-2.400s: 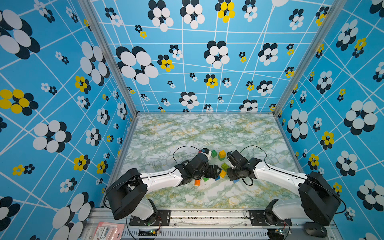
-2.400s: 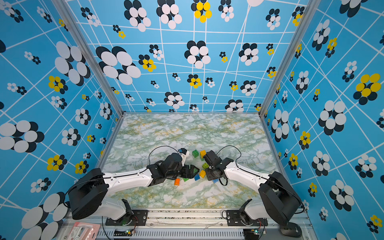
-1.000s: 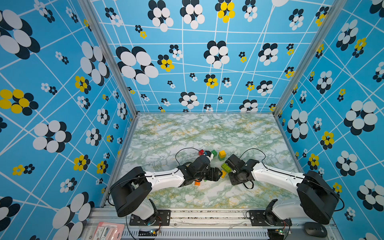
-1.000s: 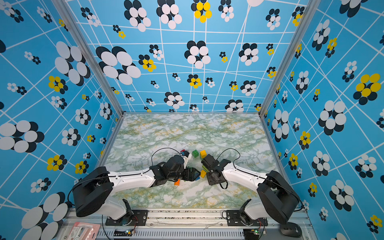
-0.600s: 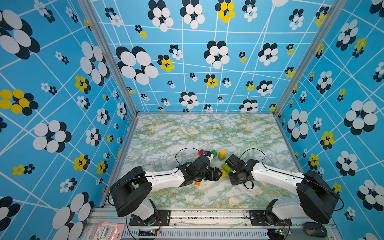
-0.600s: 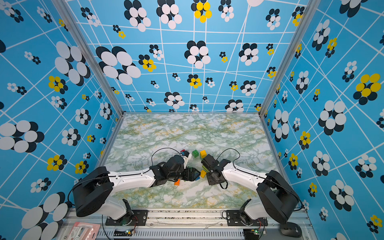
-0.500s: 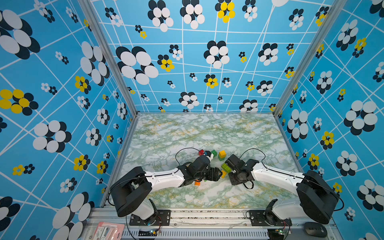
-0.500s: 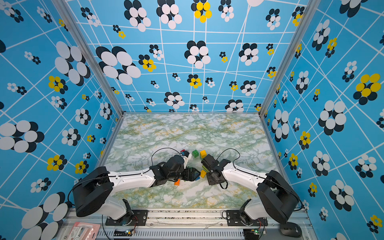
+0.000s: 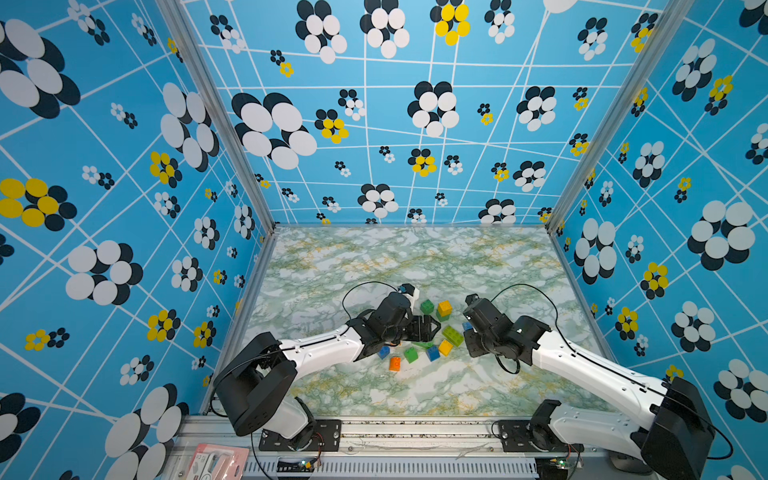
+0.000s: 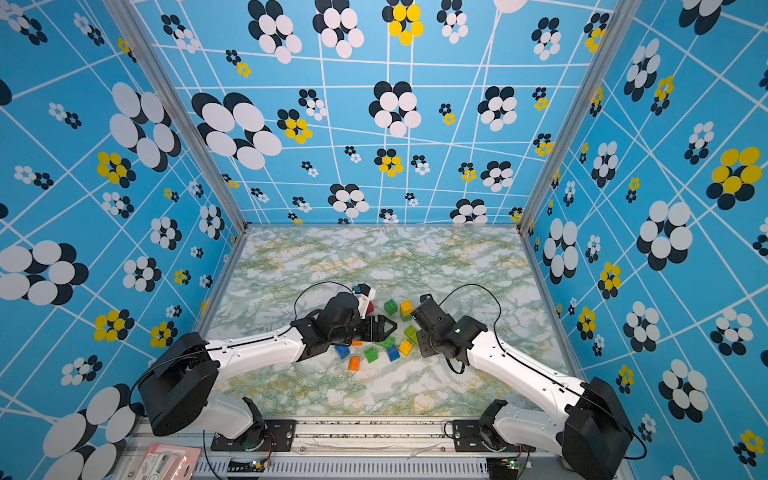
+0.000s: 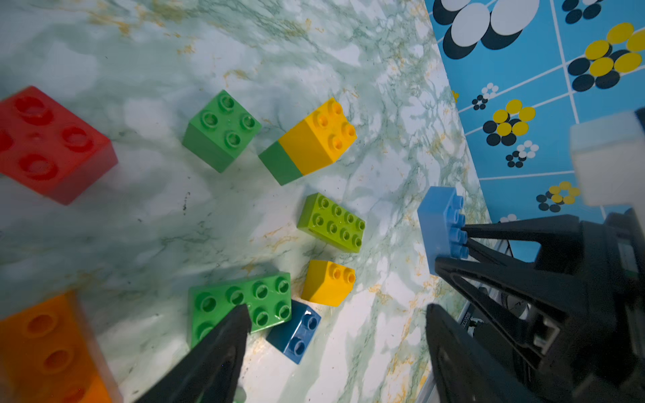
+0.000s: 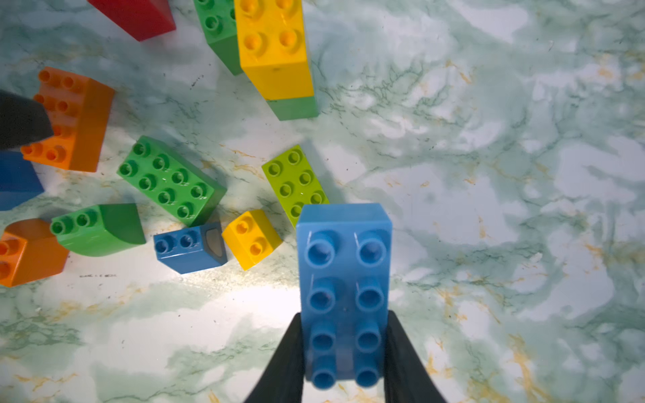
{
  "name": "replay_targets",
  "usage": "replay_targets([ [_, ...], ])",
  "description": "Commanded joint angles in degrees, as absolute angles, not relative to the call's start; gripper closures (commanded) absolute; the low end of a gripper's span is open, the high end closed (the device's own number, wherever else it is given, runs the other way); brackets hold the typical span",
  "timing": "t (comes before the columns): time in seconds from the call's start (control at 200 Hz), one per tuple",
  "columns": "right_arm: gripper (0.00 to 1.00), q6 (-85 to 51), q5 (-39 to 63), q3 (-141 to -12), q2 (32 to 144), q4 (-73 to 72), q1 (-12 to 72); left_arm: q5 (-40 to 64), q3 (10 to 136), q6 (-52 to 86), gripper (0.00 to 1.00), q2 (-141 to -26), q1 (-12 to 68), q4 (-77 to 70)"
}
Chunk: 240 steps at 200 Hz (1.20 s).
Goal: Assemble a fork with lego
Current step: Pick up the lego brick from the center of the board, then assemble the lego brick with the lego brick.
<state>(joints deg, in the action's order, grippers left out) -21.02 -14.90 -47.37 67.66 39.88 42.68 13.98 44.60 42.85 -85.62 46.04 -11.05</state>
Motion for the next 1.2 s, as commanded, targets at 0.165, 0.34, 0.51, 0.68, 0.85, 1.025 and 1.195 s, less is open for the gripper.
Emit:
replay_targets([
  [0.165,1.0,-14.4,-10.5,-61.9,78.4,43.4,36.9,20.1,50.4,42.2,0.18,-90.5,39.8,-14.3],
  [0.34,1.0,-14.2,-6.4,-70.2,86.6,41.1,35.6,22.9,53.0,41.9,0.18,-94.0,36.8,-15.1],
  [0.51,1.0,-12.3,-7.0,-77.8,94.0,42.9,35.2,24.1,54.5,41.9,0.18,-96.4,34.7,-15.5],
  [0.68,1.0,-14.2,-5.2,-83.9,99.5,46.6,35.2,24.3,55.9,41.1,0.18,-98.4,33.7,-14.9],
  [0.85,1.0,-14.9,-5.8,-85.8,101.9,47.9,35.2,25.5,56.1,41.0,0.18,-99.6,33.4,-15.4],
  [1.025,1.0,-15.1,-6.6,-87.0,102.9,49.7,35.2,25.7,55.9,40.8,0.17,-100.0,33.4,-15.5],
  [1.195,1.0,-15.1,-6.4,-86.7,103.3,50.0,35.2,25.8,55.5,40.7,0.17,-99.9,33.4,-15.5],
])
